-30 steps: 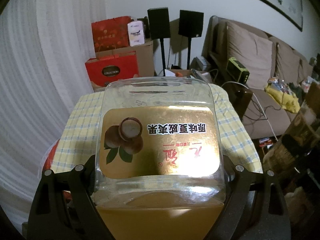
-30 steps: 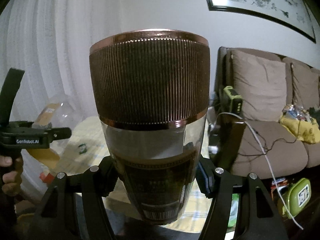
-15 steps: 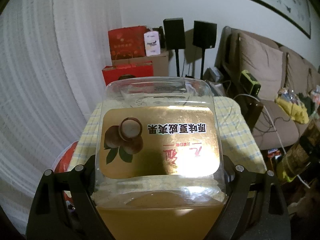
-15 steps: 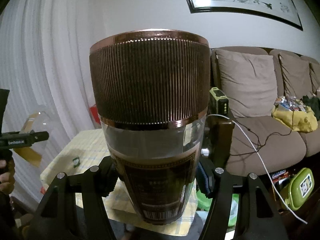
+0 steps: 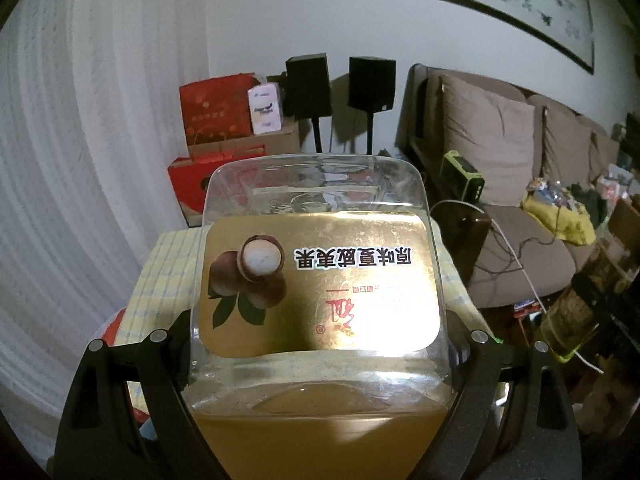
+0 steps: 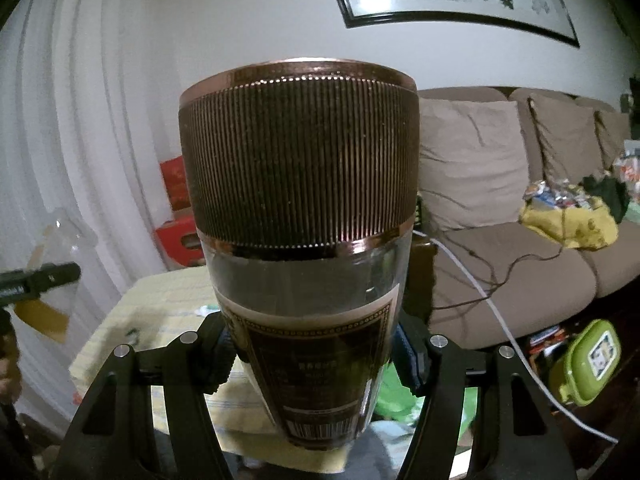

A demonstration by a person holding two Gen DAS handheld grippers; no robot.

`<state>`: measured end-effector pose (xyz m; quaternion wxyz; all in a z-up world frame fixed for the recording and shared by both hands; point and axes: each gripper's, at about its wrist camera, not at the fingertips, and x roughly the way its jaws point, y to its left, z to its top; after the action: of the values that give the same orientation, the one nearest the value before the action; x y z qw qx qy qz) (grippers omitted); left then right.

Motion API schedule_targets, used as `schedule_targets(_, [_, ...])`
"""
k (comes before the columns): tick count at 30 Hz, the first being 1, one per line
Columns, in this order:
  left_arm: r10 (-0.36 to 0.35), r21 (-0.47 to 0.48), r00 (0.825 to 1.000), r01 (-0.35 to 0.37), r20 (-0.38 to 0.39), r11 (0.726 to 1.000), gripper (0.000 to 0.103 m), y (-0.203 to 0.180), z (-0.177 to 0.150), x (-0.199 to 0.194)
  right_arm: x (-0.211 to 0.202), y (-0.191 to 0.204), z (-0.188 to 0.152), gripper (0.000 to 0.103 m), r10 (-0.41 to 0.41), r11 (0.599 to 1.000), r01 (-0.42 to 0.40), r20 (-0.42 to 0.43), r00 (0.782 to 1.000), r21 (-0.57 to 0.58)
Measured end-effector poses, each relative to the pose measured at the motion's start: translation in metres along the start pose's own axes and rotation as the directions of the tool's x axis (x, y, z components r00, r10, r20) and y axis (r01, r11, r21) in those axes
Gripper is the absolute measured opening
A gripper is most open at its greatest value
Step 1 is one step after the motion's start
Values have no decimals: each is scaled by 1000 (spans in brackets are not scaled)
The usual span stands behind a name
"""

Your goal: Organize objects

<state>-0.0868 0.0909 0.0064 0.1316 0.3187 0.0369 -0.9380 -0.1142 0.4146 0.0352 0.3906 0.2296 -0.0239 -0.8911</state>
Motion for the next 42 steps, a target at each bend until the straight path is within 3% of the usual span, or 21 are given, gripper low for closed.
schedule_targets(9, [-32, 14, 999, 32, 12, 999, 89, -15, 11, 3, 0, -22, 2, 66, -35, 998, 36, -8, 999, 47])
schedule_targets(16, [-25, 16, 997, 24, 68, 1000, 89, -24, 21, -3, 3, -35, 3, 66, -88, 995, 88, -10, 996, 57])
schedule_targets(42, [-206, 127, 977, 198, 60, 972, 89, -122, 38, 1, -3, -64, 7, 66, -171, 981, 173, -25, 985, 84])
